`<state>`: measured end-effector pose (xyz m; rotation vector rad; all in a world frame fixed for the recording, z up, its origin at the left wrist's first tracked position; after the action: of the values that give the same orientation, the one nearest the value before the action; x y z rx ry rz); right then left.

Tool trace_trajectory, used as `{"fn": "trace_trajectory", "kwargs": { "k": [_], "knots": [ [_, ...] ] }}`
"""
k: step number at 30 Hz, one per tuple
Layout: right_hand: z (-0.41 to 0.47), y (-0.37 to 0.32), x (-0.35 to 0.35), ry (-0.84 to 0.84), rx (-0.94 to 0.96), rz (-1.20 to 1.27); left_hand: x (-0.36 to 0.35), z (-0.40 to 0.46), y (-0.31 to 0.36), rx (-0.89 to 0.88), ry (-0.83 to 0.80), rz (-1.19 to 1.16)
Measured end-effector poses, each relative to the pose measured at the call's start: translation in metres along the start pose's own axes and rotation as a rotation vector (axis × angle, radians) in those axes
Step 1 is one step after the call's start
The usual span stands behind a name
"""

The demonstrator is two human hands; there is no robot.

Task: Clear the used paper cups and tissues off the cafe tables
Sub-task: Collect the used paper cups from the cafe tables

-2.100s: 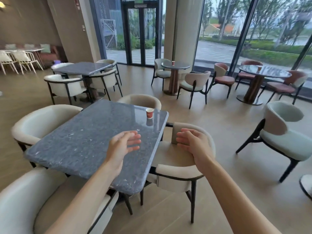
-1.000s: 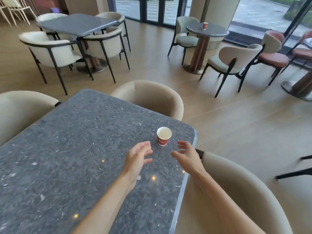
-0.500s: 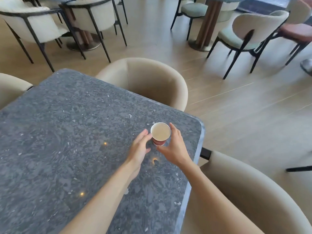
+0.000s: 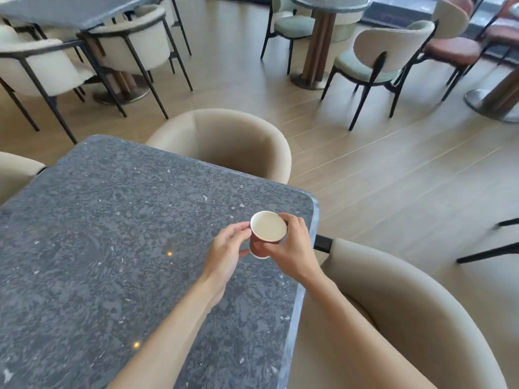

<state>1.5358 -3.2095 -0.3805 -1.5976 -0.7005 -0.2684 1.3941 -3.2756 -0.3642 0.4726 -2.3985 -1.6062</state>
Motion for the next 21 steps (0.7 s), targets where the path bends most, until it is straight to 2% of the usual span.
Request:
{"fn": "trace_trajectory", "kwargs": {
  "k": [6, 13, 21],
  "knots": [
    [-0.08, -0.023, 0.074, 0.148, -0.055, 0.117, -0.037, -0.068, 0.041, -0.084, -0.154, 0.019],
    [-0.239, -0.024, 0.17, 0.33, -0.088, 0.239, -0.096, -0.2, 0.059, -0.162, -0.408, 0.022],
    [-0.443, 0.025, 0.273, 0.718, -0.183, 0.325, -0.211, -0.366, 0.049, -0.195, -0.805, 0.086]
  ]
}}
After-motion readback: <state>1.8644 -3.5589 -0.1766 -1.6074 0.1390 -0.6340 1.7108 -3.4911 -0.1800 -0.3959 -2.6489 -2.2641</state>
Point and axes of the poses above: each hand's wrist, its own z-axis towards the middle knuckle, its own x-axis out of the back of the hand, y = z × x, the point moved 5 cm from there along z, towards the middle knuckle
